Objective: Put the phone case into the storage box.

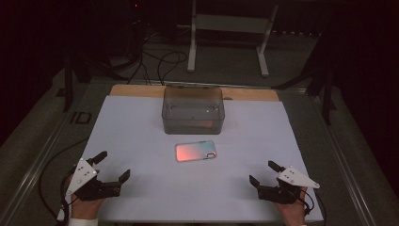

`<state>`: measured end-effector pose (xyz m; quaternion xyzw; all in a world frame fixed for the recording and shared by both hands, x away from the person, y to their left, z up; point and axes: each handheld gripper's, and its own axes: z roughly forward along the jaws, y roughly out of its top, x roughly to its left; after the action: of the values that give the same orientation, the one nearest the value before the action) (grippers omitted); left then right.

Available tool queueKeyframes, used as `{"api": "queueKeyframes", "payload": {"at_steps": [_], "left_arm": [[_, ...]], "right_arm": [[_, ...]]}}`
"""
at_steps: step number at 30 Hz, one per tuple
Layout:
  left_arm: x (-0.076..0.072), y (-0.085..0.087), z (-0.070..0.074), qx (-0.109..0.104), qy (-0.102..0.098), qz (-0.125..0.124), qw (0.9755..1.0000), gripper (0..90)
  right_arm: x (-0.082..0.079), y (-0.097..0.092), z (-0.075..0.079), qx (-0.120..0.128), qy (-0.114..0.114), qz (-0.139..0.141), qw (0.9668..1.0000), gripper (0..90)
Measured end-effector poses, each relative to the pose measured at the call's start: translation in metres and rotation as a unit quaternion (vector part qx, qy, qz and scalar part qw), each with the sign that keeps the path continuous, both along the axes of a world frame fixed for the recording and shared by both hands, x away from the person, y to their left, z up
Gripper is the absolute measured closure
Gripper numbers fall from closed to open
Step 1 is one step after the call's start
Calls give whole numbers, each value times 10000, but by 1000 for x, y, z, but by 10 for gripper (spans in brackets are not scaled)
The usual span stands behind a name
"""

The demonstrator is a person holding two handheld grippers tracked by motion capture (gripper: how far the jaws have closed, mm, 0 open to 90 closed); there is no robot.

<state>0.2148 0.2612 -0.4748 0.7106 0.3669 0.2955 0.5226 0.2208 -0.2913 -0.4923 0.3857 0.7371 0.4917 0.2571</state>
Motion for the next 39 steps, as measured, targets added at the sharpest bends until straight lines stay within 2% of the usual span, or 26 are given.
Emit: {"api": "queueKeyframes", "payload": {"at_steps": [9, 14, 15, 17, 34, 39], "left_arm": [[1, -1, 0, 23, 86, 46, 9999, 22], [2, -1, 1, -34, 121, 112, 9999, 24], [3, 0, 1, -16, 214, 147, 9997, 22], [5, -1, 1, -20, 275, 154, 9995, 19], [25, -18, 16, 163, 510, -42, 9986, 13], [31, -21, 19, 109, 591, -48, 9982, 13]], "right_arm": [[1, 0, -1, -17, -6, 38, 10000, 97], [1, 1, -2, -61, 11, 65, 10000, 97], [2, 1, -3, -61, 16, 69, 10000, 97], [2, 2, -3, -78, 14, 74, 9999, 97], [4, 2, -6, -63, 64, 65, 9999, 97], [4, 1, -6, -77, 63, 77, 9999, 97]]}}
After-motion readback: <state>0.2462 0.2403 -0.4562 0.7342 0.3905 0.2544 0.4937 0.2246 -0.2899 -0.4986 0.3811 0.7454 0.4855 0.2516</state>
